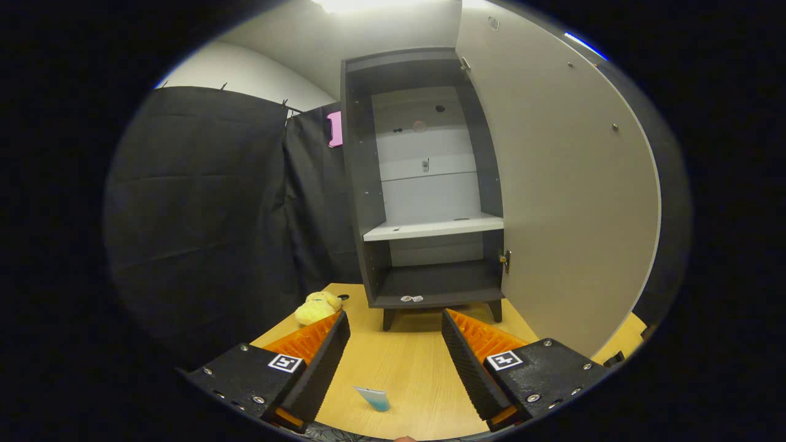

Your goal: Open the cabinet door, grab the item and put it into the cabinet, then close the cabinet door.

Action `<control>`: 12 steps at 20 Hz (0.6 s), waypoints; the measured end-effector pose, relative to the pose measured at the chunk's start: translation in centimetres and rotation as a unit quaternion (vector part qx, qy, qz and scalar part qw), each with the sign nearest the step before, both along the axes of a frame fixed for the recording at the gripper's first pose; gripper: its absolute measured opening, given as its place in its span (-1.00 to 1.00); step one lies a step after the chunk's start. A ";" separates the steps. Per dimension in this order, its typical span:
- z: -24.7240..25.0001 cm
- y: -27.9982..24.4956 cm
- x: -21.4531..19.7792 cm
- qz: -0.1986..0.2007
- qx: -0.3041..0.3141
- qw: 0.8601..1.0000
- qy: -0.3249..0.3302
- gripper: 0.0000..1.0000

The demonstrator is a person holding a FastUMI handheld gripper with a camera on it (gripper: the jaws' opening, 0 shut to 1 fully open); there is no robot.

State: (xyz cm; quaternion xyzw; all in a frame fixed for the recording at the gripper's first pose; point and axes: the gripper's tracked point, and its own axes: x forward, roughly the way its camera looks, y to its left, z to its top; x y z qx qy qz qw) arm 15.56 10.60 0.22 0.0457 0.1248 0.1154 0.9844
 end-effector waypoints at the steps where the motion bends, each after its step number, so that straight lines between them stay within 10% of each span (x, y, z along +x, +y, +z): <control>1: -0.6 0.2 -0.1 0.002 -0.001 1.000 0.008 0.86; 12: -5.7 1.5 -2.9 0.020 -0.019 0.993 0.116 0.87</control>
